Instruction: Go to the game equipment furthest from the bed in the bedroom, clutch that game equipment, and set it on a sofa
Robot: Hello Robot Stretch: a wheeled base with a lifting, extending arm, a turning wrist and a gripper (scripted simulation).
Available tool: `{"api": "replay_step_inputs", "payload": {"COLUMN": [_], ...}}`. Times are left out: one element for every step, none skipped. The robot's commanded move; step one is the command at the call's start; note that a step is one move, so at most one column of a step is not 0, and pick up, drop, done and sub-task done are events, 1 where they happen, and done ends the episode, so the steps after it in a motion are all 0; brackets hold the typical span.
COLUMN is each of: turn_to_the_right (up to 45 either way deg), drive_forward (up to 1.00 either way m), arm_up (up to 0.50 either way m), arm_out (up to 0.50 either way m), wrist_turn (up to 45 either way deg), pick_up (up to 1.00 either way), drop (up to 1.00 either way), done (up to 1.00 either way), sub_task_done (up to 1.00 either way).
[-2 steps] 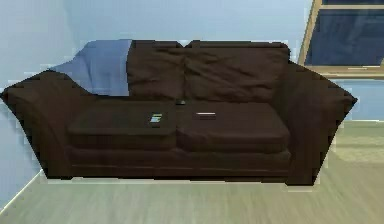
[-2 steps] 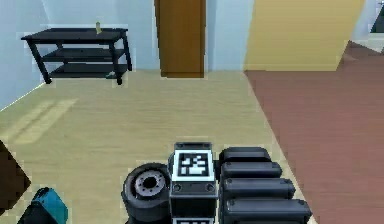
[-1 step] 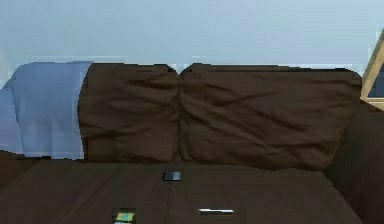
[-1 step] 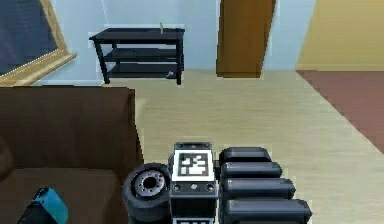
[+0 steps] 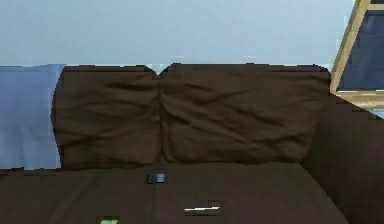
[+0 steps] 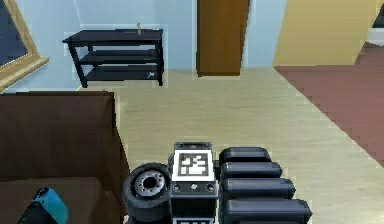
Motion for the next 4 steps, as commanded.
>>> {"api": "replay_step_inputs", "payload": {"turn_to_the_right": [3.0,-6.0,-3.0,9.0], "drive_forward": [0.00,0.00,0.00,0.00], "arm_up": [0.00,0.00,0.00,0.00], "arm_out": [0.00,0.00,0.00,0.00], "wrist_turn": [0.0,0.0,0.0,0.0], "pick_up": [0.00,0.00,0.00,0.00], "drop": [0.00,0.00,0.00,0.00], "done": [0.00,0.00,0.00,0.00], "sub_task_done": [0.00,0.00,0.00,0.00]}}
